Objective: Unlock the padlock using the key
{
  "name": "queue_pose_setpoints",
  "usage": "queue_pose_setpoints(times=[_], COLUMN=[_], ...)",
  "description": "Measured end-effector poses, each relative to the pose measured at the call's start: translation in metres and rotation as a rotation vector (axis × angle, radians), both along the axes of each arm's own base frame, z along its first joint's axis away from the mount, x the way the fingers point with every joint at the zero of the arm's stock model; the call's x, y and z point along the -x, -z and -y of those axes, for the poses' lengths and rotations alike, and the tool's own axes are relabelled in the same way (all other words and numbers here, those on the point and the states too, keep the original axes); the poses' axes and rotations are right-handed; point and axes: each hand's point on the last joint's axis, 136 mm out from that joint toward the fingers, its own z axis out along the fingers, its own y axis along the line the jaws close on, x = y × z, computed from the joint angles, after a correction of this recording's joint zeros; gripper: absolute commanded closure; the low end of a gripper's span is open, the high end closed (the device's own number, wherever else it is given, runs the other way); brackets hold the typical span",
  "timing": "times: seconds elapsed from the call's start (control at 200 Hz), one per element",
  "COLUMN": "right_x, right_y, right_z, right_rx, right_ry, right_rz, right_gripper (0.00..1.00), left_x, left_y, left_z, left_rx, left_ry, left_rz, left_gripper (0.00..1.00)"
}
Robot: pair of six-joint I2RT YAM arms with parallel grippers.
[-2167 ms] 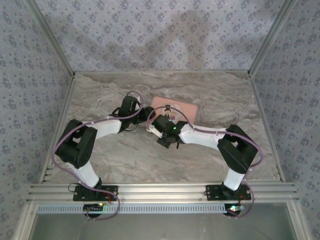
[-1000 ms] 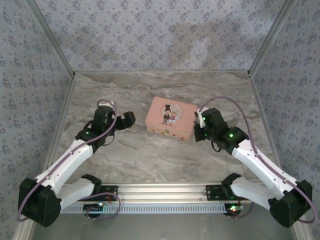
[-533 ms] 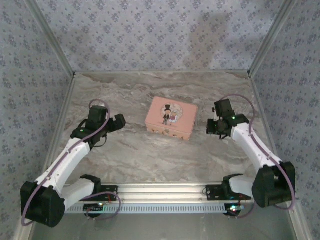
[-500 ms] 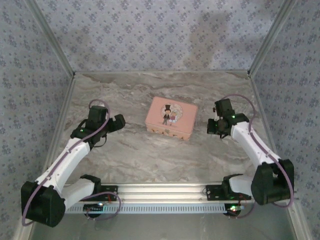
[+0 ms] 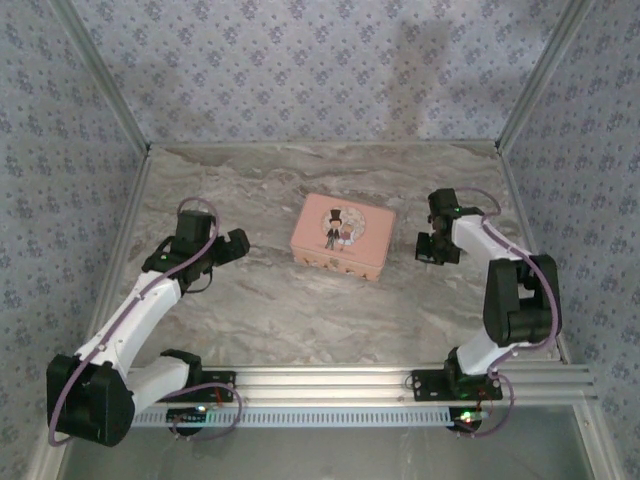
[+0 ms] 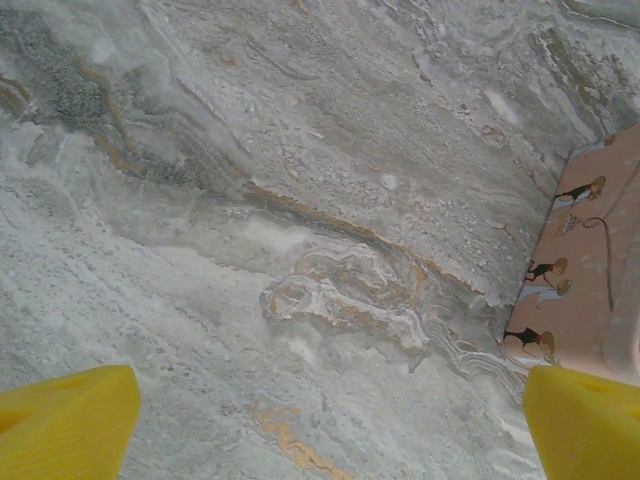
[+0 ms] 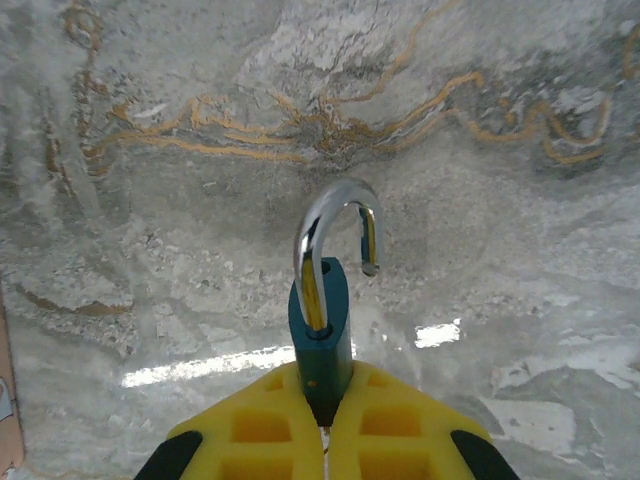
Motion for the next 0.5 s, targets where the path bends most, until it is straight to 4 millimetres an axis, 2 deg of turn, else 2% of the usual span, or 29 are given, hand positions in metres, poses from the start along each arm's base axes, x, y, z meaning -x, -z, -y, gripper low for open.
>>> queue_pose_setpoints(times=[0.205,0.38,0.5], right_x=[-0.001,-0.002,-0.008], right_y=[0.014,0.017,0.011], right_z=[0.002,0.001,0.001], right_rx=[0.004,0.003,0.001], right_ry=[0.005,0.011,0.016], right_rz=[-0.037,-0.042,-0.021], right_gripper=[0.9,0.71,0.63], left_x=[-0.002,-0.005,-0.005], left_y=[0.002,0.007,0.008], left_z=[0.002,0.003,0.003], left_rx=[0.006,0.003,0.004], left_ry=[0.005,0.005,0.005], left_rz=[-0.003,-0.015,-0.018], left_gripper=[0.02,0.02,0.02])
